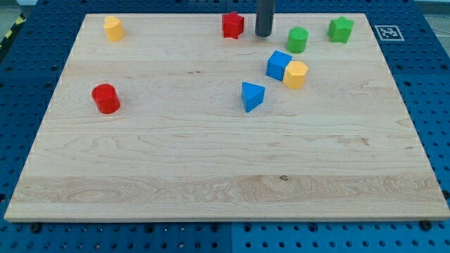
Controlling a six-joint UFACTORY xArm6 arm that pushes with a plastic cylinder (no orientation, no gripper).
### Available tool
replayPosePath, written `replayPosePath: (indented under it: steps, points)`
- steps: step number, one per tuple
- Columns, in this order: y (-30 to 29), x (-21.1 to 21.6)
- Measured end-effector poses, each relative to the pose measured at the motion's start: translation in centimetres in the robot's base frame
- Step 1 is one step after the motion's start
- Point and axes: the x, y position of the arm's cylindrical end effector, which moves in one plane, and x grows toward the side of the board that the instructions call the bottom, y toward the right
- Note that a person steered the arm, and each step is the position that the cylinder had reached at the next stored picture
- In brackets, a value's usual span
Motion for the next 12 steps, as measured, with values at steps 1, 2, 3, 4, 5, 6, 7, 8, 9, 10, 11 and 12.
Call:
replayPosePath:
  steps: [1, 2, 3, 4, 5, 6, 7, 8, 9, 10, 11, 12]
  points:
    - [5.5, 0.7]
    - [12.2, 5.2]
    - [16.7, 8.4]
    - [15.1, 7.7]
    - [11.0, 5.3]
    - [7.4, 1.9]
    - [3.8, 1.0]
    - [4.7, 3.1]
    - [9.5, 6.9]
    - [14.4, 9.6]
    - [14.5, 9.6]
    - [12.6, 9.5]
